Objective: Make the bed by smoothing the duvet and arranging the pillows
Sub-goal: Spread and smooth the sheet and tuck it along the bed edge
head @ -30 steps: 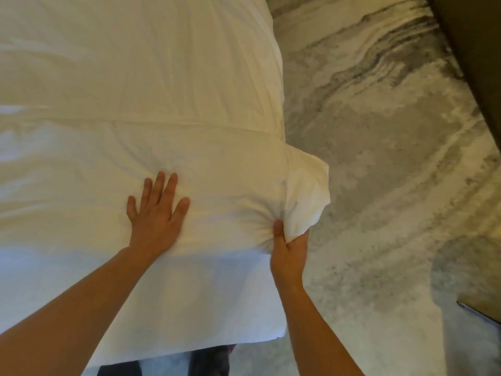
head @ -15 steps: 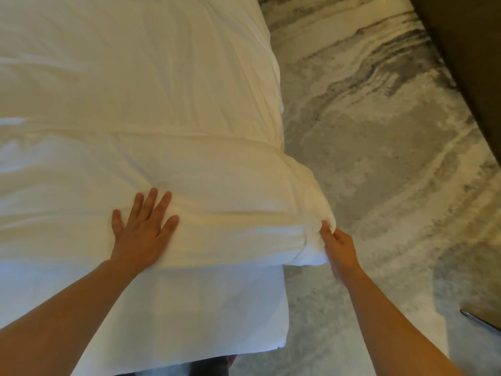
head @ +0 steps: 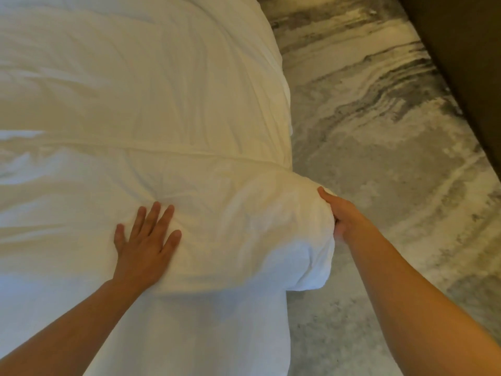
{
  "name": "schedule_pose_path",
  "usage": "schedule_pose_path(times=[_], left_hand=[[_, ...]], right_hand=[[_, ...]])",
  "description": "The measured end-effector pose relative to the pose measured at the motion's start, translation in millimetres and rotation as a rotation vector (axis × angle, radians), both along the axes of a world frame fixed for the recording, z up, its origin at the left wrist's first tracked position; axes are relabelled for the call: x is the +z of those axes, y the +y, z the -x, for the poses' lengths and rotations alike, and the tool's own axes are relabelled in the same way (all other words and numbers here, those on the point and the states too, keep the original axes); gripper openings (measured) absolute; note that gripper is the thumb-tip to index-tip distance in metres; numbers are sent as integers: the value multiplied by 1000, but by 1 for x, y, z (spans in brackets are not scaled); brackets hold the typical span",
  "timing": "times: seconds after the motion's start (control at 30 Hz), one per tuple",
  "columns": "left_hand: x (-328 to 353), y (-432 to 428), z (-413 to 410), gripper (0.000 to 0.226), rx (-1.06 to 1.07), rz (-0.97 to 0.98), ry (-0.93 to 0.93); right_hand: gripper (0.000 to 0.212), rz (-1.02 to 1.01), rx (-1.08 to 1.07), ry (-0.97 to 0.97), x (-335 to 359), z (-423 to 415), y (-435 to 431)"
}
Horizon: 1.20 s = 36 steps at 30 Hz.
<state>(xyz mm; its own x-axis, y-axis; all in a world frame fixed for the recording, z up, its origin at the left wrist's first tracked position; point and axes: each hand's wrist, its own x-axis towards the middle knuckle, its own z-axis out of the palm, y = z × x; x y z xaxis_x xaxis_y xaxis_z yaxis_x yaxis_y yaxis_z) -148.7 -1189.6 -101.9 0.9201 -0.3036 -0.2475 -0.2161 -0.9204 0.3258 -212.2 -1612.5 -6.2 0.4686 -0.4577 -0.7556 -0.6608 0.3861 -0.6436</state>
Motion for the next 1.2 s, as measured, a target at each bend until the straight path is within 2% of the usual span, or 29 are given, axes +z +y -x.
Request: schedule_pose_path(times=[0.1,0.17,0.2,0.27,0.33,0.43,0.5,0.6,0.67,0.77,0.83,0.9,1.0,1.07,1.2], left_hand=[[7,-2,0,69,33,52,-63],[18,-6,-6,67,68,93,-137],[24,-9,-13,65,86,108,-166],[31,-15,-31,63,93,99,-193],[25,-16,-45,63,72,40,-177],[-5,-15,-46,66,27,-89,-85],[-19,-15,-45,67,24,-127,-72],[-19,-15,-50,66,18,-115,-46],[-15,-12,-50,66,11,-93,-46],[-7,-8,-50,67,-6,-57,-16],[-1,-3,-53,67,-32,-42,-43],[7,7,-63,67,-25,-57,-123],[9,43,-87,67,128,-145,-188],[0,70,-101,68,215,-193,-159],[-27,90,-119,71,145,-183,-54]], right_hand=[[37,147,-2,-405,43,-25,-2],[32,253,40,-588,67,-44,-8],[32,291,46,-611,71,-56,-11],[33,376,31,-540,54,-77,-15],[40,461,22,-342,14,-89,-17],[68,340,56,-21,-51,-88,-15],[83,341,134,120,-78,-84,-19],[84,493,133,158,-72,-83,-13],[76,737,142,186,-51,-83,-3],[66,1144,367,133,-13,-88,38],[61,1240,587,43,0,-99,83],[64,1268,810,37,-5,-109,128],[73,1226,1044,126,-42,-109,157],[75,1177,1042,217,-74,-96,146],[74,1115,995,323,-98,-87,128]])
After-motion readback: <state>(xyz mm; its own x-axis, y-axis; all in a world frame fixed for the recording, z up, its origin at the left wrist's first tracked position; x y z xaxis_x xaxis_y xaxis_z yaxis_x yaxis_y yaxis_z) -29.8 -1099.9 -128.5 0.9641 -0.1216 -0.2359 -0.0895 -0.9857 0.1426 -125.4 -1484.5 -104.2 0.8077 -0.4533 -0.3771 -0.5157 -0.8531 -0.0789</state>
